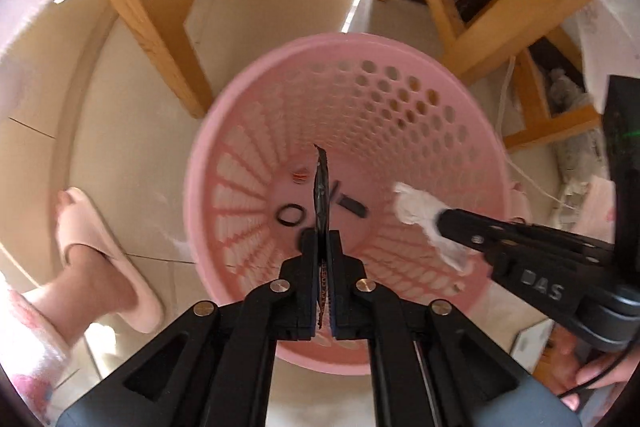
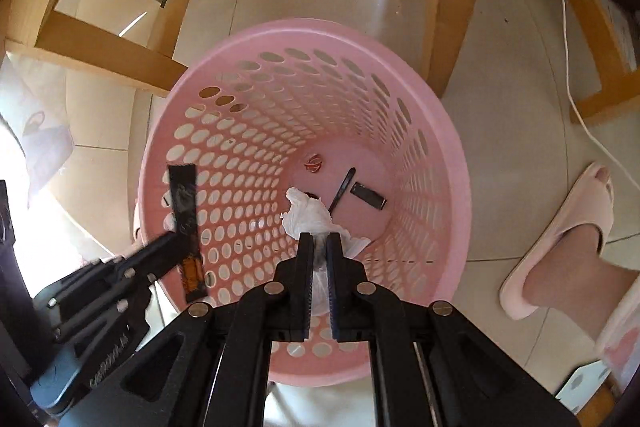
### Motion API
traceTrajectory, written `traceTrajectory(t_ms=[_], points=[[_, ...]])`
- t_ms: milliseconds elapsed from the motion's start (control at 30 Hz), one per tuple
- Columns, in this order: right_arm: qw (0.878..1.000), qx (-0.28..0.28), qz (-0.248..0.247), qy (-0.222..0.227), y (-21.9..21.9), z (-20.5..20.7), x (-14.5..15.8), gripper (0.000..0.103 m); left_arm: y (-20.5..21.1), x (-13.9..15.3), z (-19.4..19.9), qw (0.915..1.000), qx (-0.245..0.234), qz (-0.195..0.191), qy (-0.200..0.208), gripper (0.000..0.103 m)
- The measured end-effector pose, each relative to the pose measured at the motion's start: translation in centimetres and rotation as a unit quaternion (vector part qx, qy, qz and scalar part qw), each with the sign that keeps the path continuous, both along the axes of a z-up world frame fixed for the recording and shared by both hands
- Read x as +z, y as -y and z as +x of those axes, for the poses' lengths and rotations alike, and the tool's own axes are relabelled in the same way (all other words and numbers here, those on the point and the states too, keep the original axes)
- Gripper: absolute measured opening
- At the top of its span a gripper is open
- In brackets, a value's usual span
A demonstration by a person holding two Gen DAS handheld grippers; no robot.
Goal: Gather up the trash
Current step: 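Open the left tool to drop the comb while the right tool releases the tissue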
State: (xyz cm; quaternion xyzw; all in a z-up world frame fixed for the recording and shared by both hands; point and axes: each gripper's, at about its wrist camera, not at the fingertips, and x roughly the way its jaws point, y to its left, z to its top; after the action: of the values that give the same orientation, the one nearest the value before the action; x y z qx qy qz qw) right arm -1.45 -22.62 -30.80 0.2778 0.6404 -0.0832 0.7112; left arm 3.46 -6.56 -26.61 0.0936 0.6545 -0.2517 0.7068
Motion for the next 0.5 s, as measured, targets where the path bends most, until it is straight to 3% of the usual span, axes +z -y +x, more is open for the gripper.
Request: traceTrajectory(t_ms=[133, 233, 267, 300, 500], points=[[1.0, 0.004, -0.012, 0.007, 0.0, -0.2, 0.3, 0.016, 0.6, 0.6, -0.6, 0.9994, -0.021, 0.012, 0.024, 0.009], [1.0, -0.013, -0.026, 0.011, 0.4, -0.2, 0.6, 0.056, 0.4, 0.7, -0.6, 0.9997, -0.012, 0.009, 0.019, 0.024], [0.999, -0.02, -0.032, 0.017, 0.5, -0.3, 0.8, 0.068, 0.4, 0.8, -0.6, 0.9997, -0.007, 0.011, 0.022, 0.038], [0.999, -0.025, -0.039, 0.023, 0.7, -0.5, 1.1, 0.068, 0.3, 1.1, -0.5, 0.9995, -0.003, 0.012, 0.028, 0.05], [0.998, -0.028, -0.035, 0.032, 1.0, -0.3, 1.8, 0.068, -0.1, 2.2, -0.2, 0.9984, 0.012, 0.016, 0.054, 0.063]])
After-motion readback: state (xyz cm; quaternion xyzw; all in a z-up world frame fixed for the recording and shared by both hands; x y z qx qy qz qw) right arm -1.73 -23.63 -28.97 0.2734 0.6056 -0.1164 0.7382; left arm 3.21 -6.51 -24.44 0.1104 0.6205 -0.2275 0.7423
